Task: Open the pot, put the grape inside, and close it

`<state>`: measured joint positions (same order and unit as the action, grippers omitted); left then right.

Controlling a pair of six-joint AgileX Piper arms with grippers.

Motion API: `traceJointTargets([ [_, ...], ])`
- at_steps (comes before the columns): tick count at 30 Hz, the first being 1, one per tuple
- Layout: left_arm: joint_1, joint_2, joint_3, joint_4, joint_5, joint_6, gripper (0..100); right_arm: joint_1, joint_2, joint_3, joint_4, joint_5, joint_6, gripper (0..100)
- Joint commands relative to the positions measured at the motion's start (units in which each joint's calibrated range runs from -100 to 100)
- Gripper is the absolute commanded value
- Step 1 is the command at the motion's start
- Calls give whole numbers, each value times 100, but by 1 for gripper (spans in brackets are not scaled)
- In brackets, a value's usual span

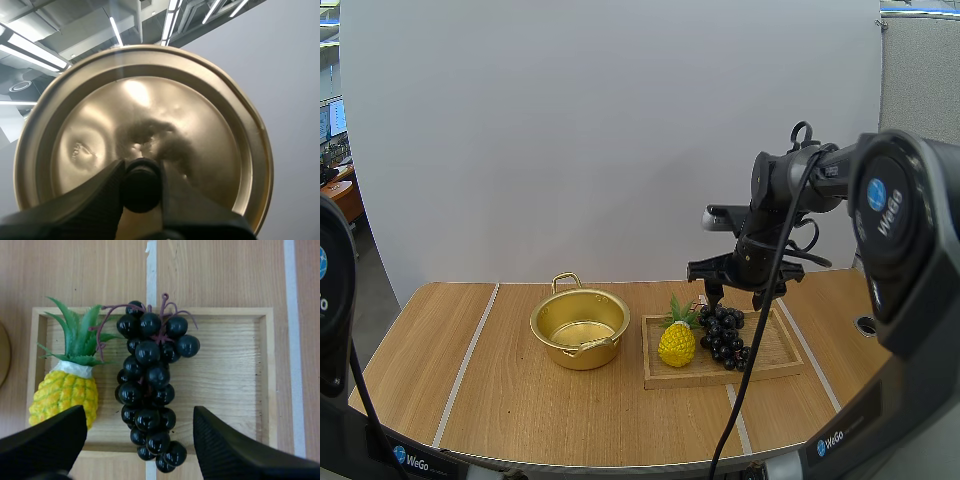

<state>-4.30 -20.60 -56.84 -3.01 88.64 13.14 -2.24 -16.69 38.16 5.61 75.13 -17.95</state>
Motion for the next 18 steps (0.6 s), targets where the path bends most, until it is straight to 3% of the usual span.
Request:
traceJointTargets([
  [1,-19,-27,-24,67,-220,-29,0,-25,151,-43,93,-227,-112,100],
  [18,-19,-27,-24,67,-220,-29,0,-25,1208,-43,128,-943,-218,100],
])
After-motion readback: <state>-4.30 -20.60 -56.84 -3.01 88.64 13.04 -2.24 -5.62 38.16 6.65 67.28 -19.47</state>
